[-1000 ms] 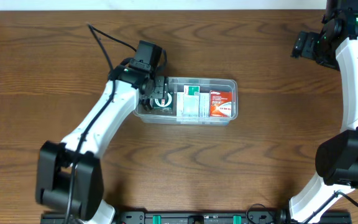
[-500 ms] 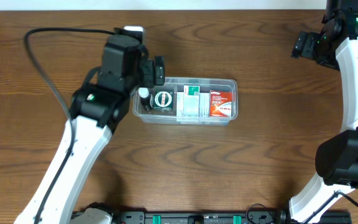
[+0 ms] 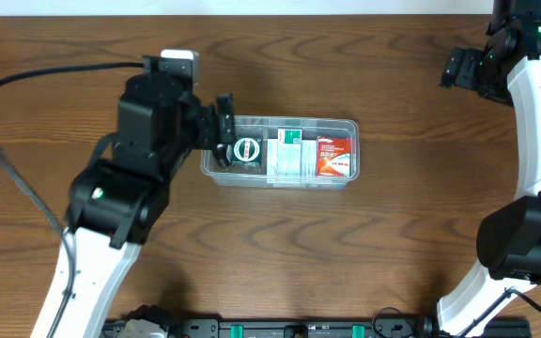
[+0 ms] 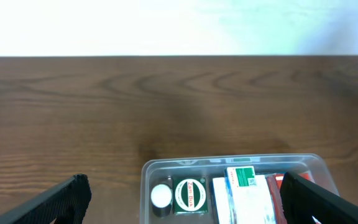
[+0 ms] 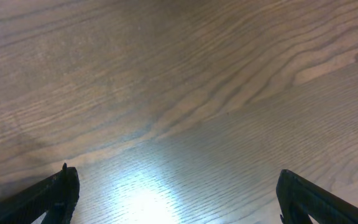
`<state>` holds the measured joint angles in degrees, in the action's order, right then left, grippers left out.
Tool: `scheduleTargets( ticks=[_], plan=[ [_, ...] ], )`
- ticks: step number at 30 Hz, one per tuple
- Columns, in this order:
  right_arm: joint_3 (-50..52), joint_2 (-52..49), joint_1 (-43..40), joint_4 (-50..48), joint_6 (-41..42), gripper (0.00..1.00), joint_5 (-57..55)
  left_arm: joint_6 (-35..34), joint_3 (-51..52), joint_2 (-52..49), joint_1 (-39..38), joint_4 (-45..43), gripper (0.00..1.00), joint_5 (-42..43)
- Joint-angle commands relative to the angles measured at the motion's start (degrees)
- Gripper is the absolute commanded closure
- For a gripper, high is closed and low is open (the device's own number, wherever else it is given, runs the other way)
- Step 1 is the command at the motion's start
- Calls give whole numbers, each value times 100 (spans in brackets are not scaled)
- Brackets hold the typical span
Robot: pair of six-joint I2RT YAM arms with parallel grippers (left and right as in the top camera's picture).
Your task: Pack container
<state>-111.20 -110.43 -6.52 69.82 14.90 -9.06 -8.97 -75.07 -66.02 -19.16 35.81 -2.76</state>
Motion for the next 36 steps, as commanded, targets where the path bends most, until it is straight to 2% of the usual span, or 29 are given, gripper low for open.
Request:
scheduleTargets(
  ticks=[1, 7, 12, 16, 22, 27, 33, 36],
  plan=[
    [15, 61, -17, 7, 28, 1, -79, 33, -44, 721, 136, 63, 2, -109],
    [15, 61, -17, 7, 28, 1, -76, 31, 20, 2006, 205, 579, 2, -599],
    [15, 61, -17, 7, 28, 1, -79, 28, 592, 2986, 208, 203, 2, -1001],
    [15, 61, -17, 7, 28, 1, -76, 31, 1615, 3759, 212, -732, 2, -1060],
    [15, 61, -17, 7, 28, 1, -76, 28, 3842, 5040, 415, -3121, 2, -1204],
    [15, 61, -17, 7, 28, 1, -79, 22, 5270, 5700, 688, -4590, 2, -973],
    [15, 61, -17, 7, 28, 1, -76, 15, 6559, 5923, 1045, -6605, 2, -529],
    [15, 61, -17, 7, 28, 1, -76, 2, 6848, 5923, 1222, -6983, 2, -382]
  ],
)
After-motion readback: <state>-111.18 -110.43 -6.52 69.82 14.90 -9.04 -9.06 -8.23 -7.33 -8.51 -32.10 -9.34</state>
